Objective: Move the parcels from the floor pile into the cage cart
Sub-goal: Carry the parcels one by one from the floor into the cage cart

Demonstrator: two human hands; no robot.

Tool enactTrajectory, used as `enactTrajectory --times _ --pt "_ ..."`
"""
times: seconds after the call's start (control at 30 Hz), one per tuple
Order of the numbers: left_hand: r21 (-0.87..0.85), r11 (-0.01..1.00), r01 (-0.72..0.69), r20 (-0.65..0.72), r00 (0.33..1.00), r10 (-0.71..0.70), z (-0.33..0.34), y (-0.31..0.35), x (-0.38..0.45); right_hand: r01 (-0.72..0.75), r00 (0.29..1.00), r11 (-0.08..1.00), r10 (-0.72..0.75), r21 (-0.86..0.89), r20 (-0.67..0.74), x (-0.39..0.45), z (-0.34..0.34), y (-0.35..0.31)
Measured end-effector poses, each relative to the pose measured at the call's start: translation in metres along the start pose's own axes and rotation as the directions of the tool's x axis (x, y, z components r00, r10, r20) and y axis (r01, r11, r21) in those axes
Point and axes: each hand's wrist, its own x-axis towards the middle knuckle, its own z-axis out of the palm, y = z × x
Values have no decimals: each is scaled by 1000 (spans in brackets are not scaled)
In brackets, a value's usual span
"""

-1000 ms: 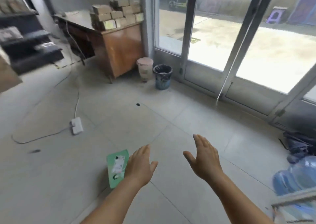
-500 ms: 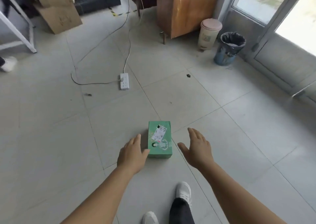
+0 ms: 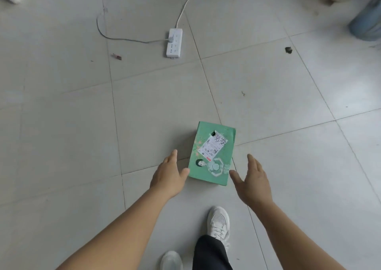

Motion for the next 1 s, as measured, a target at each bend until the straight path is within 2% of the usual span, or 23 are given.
enactTrajectory --times 0.3,0.53,0.8,1.0 --pt "-38 998 58 77 996 -55 102 -22 131 -104 988 993 96 58 120 107 102 60" --pt "-138 988 70 91 994 -58 160 -34 195 -148 985 973 127 177 120 162 158 80" --pt "-273 958 84 54 996 -71 183 -45 215 -209 977 900 182 381 108 180 189 86" --pt "-273 961 45 36 999 -36 155 -30 181 -235 972 863 200 447 124 148 153 74"
